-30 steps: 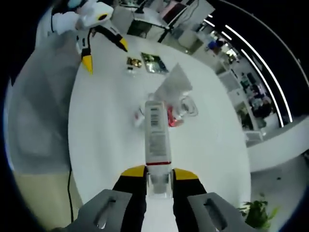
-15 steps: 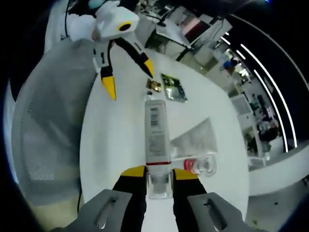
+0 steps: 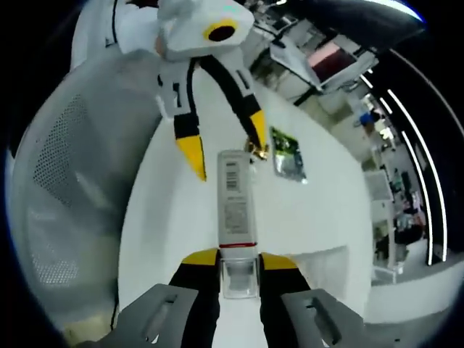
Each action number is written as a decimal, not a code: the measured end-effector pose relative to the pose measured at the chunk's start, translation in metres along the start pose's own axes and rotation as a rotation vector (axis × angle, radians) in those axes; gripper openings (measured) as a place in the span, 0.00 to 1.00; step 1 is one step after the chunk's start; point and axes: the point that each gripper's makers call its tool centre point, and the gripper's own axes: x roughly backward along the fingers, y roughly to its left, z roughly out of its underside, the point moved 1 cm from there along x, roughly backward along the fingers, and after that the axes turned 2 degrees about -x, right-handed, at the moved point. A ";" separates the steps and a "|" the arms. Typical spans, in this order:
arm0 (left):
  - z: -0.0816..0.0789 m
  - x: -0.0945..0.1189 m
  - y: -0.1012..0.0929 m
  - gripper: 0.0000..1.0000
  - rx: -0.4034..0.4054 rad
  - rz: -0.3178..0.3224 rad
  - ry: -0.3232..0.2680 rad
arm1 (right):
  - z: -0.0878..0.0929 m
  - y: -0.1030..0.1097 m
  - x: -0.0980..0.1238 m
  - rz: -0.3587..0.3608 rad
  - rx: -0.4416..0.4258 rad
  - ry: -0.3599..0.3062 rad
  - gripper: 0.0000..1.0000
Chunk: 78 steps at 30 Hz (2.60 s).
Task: Arrange the skincare products in the storage area until every visible bottle or jar stands upright without overlapping.
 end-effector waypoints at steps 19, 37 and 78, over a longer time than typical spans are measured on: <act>0.002 -0.004 -0.008 0.29 -0.277 -0.023 0.059 | -0.032 0.007 -0.033 -0.016 0.182 0.043 0.11; 0.006 -0.004 -0.008 0.22 -0.327 -0.013 0.084 | -0.046 0.006 -0.036 0.007 0.229 0.039 0.12; -0.021 0.008 0.012 0.18 0.076 -0.043 -0.101 | -0.001 0.009 -0.006 0.091 -0.860 -0.423 0.18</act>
